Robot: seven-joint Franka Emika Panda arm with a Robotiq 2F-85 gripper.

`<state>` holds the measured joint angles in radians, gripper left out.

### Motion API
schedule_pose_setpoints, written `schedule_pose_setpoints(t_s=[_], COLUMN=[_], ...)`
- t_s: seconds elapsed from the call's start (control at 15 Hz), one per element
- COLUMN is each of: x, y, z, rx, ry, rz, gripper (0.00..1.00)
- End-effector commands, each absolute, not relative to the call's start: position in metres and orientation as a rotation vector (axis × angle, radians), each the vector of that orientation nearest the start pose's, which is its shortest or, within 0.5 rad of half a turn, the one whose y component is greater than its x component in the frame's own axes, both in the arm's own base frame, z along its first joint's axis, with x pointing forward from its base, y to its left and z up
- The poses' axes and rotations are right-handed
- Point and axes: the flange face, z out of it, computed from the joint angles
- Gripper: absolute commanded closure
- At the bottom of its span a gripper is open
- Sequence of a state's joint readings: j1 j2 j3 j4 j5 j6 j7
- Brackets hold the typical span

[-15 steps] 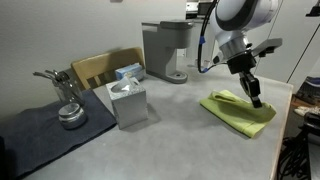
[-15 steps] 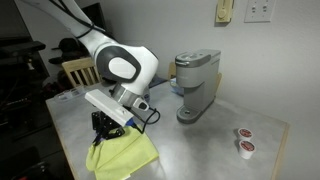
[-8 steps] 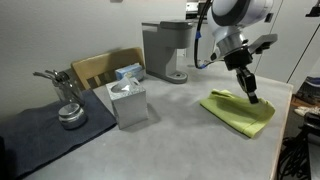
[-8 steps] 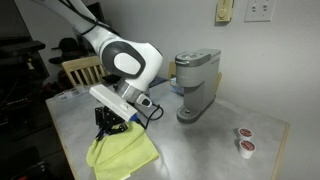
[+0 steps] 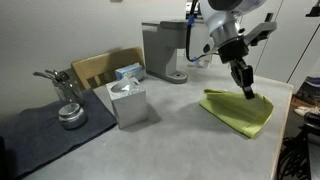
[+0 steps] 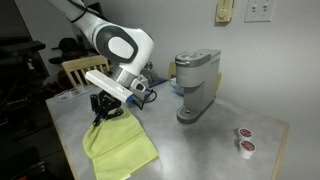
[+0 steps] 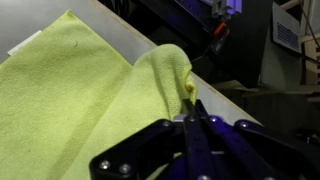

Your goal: Unfold the yellow towel once from right to left

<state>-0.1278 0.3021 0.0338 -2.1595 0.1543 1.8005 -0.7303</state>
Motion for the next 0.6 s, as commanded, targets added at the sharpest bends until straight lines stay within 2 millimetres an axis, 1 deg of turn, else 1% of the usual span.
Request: schedule_pose_setpoints(t_s=[0.0,0.2,0.53], x=[0.482,0.482,0.479], y=[-0.010,0.009,0.031], z=[0.230,0.227,0.224], rx=[-2.504,-2.492,-2.456], ry=[-0.769,-0.826,-0.893], rz=[0.769,0.795,0.837], gripper=[0.99,0.99,0.99])
